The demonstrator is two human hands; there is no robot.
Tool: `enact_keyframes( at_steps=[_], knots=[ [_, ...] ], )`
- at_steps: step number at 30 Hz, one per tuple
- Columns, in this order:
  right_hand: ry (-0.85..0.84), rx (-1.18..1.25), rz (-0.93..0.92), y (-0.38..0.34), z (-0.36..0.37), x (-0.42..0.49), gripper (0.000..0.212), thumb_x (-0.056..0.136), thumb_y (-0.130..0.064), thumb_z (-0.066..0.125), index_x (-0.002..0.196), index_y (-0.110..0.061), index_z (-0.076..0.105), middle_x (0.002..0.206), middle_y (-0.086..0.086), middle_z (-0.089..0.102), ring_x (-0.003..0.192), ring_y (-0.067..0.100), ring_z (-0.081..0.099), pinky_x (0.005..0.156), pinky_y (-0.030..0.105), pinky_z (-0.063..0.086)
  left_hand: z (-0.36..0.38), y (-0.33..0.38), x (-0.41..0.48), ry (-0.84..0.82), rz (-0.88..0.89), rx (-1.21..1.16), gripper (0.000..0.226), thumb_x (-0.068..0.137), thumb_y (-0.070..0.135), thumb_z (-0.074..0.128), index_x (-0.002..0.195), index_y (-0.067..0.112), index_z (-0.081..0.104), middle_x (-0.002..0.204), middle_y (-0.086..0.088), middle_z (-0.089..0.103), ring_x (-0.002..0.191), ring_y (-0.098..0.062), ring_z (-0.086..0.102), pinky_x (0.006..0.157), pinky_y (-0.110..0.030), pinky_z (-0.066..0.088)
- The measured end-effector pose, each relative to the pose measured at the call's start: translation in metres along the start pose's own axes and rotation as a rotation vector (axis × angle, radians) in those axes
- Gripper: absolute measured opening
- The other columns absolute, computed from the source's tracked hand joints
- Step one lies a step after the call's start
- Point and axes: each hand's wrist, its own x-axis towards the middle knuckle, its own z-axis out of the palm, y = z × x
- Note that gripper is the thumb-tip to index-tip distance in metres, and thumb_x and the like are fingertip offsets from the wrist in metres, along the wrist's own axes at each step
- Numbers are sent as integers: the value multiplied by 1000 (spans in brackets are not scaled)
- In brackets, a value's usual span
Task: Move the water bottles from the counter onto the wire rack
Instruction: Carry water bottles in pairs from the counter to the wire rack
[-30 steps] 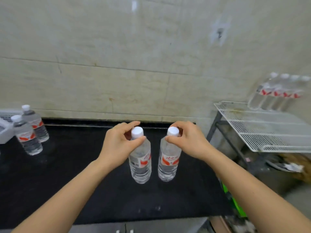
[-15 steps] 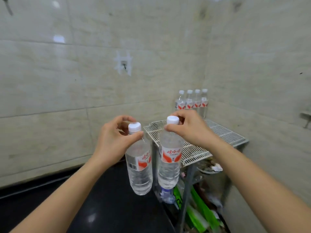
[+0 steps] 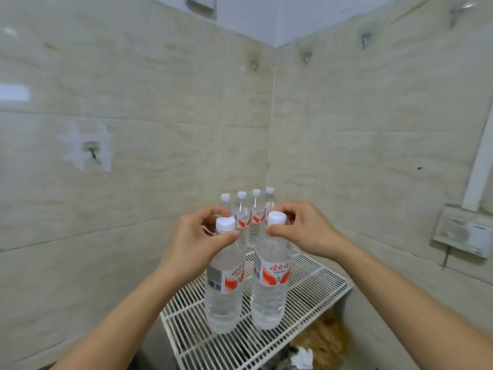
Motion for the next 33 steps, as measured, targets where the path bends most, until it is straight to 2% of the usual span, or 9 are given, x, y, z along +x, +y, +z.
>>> enact_keyframes(
  at_steps=[6,9,12,16,18,21,25,29,33],
  knots=[
    [-4,-93,55,75,-41,53,14,74,-19,78,73,-10,67,64,-5,56,57,5,47,57,27,39,77,-23,62,-57,-19,60,25,73,14,78,89,28,65,72,3,68,57,5,58,53,-12,46],
    [-15,-154,46,116,-58,80,16,75,-21,77,78,-9,67,68,-3,57,60,9,48,57,27,38,116,-41,87,-50,-40,120,28,74,23,76,98,32,66,80,8,70,66,5,61,62,-16,52],
    [-41,-209,34,155,-68,109,18,74,-22,76,81,-7,68,73,5,63,64,13,52,59,30,40,151,-56,112,-29,-71,200,36,73,31,74,108,29,68,90,14,72,82,-3,66,74,-31,57],
    [-53,-216,40,203,-74,148,24,72,-26,74,79,-5,65,75,9,64,64,16,51,59,31,39,188,-67,145,5,-106,275,36,76,24,74,111,26,67,80,22,64,81,-2,63,78,-33,57],
    [-63,-211,36,223,-75,166,27,70,-29,73,78,-4,62,72,6,61,63,17,50,58,32,39,201,-73,161,7,-132,300,43,77,26,74,119,24,63,93,21,64,88,-2,62,82,-31,55],
    [-81,-224,19,241,-73,191,24,70,-31,71,77,-9,63,73,1,63,67,22,59,59,38,47,216,-85,185,14,-172,336,51,77,30,73,125,22,59,114,7,67,98,-7,61,87,-30,52],
    [-116,-242,27,253,-65,217,21,70,-35,68,78,-17,61,82,2,62,75,22,62,64,41,52,229,-92,209,8,-200,388,50,79,26,73,126,19,58,116,1,67,100,-11,59,85,-26,48],
    [-174,-313,36,263,-52,233,19,77,-34,65,68,-23,52,87,5,60,73,24,61,55,32,43,235,-100,224,-25,-229,419,49,80,23,73,126,20,57,119,0,65,102,-9,57,81,-21,44],
    [-181,-328,46,273,-44,245,25,78,-33,65,64,-25,46,89,8,59,73,26,61,53,30,39,240,-106,234,-44,-246,402,48,81,19,71,127,17,57,113,0,65,98,-9,56,73,-15,40]
  ],
)
